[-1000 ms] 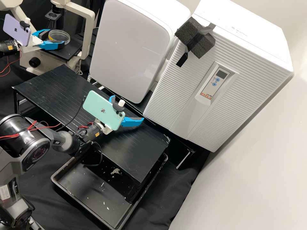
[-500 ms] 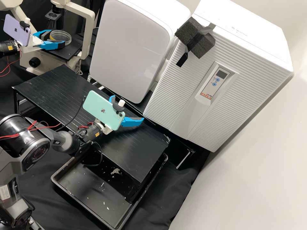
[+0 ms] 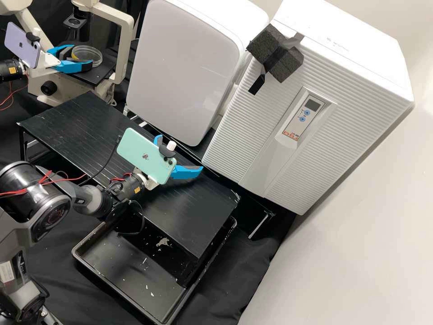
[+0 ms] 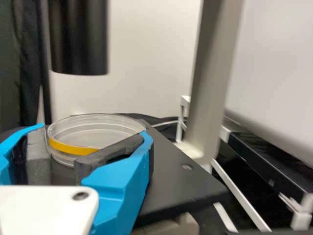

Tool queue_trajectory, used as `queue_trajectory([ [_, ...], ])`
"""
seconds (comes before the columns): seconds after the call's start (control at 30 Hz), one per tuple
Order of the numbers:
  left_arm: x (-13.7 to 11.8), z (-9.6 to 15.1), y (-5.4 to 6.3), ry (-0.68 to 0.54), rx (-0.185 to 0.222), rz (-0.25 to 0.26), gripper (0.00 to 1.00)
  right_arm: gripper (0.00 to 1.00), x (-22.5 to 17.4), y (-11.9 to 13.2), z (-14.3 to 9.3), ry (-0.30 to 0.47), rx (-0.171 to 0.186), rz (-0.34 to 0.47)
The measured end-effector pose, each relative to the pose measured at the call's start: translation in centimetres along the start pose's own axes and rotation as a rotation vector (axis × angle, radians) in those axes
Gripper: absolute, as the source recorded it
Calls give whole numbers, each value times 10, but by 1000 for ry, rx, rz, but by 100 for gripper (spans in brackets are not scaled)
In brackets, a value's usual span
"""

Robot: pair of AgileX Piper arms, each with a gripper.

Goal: Place the petri dish on the bench

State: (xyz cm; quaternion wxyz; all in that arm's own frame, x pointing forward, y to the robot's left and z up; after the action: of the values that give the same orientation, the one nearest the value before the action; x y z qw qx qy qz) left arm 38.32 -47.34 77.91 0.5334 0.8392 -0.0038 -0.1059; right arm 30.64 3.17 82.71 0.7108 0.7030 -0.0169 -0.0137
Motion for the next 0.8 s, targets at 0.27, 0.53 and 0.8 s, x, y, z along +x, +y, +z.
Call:
queue_trajectory([
  [0.27,-13,9,-3,-32,10,-11,0,100,0,0,0,0,0,0],
  [0.53,-16,9,-5,-35,12,-17,100,100,0,0,0,0,0,0],
  [0.8,-17,11,-4,-46,22,-19,100,100,0,0,0,0,0,0],
])
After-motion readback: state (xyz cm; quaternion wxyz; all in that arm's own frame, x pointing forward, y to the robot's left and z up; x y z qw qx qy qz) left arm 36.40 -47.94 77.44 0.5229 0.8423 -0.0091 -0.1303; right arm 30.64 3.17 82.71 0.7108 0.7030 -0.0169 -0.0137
